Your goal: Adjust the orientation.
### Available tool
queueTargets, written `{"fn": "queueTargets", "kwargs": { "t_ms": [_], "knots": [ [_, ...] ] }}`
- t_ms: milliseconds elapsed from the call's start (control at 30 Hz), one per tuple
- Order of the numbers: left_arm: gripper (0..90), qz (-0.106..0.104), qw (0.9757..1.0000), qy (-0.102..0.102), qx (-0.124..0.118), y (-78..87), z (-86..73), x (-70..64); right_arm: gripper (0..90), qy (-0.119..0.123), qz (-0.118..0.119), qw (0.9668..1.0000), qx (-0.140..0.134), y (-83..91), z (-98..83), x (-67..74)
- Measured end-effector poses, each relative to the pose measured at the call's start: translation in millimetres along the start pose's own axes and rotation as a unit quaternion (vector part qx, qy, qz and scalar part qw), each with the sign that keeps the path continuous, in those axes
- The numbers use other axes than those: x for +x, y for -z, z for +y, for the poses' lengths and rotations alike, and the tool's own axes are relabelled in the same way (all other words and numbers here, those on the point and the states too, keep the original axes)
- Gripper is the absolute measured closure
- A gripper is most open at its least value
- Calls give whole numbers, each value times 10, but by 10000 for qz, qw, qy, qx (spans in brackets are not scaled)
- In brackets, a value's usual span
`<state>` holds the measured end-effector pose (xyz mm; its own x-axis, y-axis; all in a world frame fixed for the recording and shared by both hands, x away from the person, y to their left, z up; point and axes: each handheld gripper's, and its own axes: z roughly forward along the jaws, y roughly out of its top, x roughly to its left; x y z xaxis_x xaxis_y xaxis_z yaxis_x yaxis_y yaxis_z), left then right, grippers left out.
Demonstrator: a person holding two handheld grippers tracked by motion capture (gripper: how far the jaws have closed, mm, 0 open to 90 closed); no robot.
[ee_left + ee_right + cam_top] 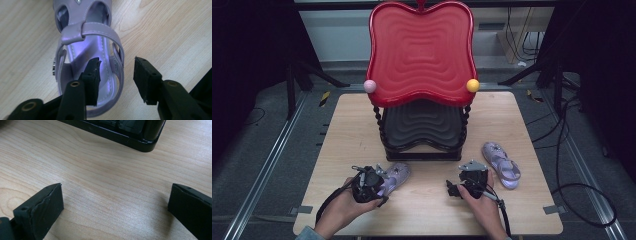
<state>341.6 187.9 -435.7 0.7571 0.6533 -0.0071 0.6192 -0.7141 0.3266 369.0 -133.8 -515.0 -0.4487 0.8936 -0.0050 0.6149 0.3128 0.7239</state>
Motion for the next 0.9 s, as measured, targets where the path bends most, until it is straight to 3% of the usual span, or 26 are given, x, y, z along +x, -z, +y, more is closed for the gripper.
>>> {"fn": "queueTargets", "kwargs": {
  "t_ms": [133, 900],
  "knots": [
    [617, -7, 9999, 37, 113, -58, -3, 37, 4, 1, -1, 10000, 0, 0, 0, 0],
    [816, -227, 9994, 100, 239, -170, 47, 66, 4, 3, 0, 10000, -1, 0, 0, 0]
  ]
}}
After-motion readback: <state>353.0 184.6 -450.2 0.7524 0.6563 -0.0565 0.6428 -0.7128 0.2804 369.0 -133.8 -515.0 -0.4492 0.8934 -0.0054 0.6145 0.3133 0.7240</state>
